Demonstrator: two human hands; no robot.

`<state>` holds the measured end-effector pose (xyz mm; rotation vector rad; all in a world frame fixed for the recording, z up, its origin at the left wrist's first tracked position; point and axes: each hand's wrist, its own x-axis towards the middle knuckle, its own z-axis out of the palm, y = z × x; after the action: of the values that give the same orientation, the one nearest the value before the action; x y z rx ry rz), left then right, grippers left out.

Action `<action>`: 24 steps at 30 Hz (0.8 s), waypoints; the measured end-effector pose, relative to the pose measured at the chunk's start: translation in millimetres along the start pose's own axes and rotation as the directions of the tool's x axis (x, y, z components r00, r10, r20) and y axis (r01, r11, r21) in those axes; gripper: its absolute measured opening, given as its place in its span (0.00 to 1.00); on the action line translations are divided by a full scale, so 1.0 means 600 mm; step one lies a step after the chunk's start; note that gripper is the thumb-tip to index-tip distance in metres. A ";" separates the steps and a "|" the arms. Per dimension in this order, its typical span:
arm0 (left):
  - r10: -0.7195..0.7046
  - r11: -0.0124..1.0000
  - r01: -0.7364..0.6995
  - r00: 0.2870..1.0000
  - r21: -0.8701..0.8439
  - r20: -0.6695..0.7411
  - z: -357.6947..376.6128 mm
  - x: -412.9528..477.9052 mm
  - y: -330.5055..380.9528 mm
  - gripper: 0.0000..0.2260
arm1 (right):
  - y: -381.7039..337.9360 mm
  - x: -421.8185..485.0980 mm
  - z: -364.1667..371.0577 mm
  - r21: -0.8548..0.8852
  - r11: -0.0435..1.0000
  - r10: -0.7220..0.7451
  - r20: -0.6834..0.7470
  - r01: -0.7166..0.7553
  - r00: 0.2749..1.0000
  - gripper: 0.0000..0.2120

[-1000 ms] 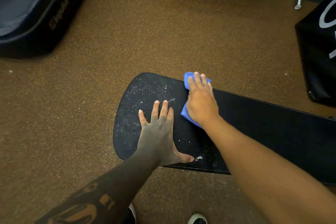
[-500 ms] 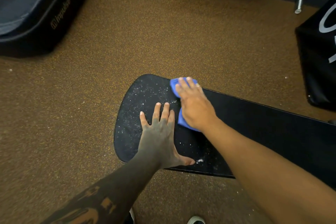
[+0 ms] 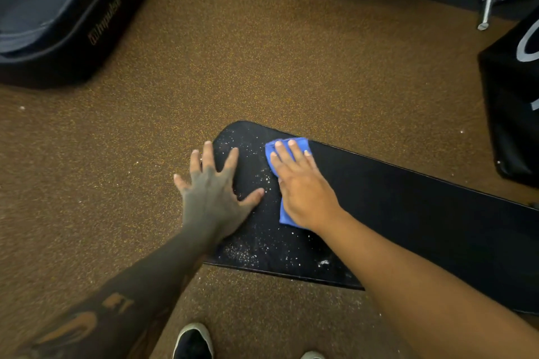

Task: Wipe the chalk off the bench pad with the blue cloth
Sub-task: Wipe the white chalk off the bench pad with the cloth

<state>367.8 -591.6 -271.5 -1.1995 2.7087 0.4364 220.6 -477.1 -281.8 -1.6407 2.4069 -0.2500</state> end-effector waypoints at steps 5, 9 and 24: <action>-0.034 0.984 0.046 0.997 -0.171 0.072 0.007 0.005 -0.015 0.42 | 0.014 0.034 0.001 -0.010 0.997 0.078 -0.026 -0.078 0.997 0.25; -0.031 0.982 0.044 0.997 -0.186 0.070 0.004 0.004 -0.017 0.42 | -0.014 0.037 0.010 -0.008 0.993 0.115 -0.038 -0.116 0.993 0.26; -0.009 0.987 0.027 0.993 -0.160 0.115 -0.008 0.003 -0.020 0.41 | -0.040 -0.007 0.010 -0.009 0.989 -0.146 0.054 0.146 0.988 0.28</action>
<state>375.1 -602.1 -270.1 -1.1964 2.6052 0.7110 245.1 -481.9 -281.2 -1.8084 2.2569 -0.2118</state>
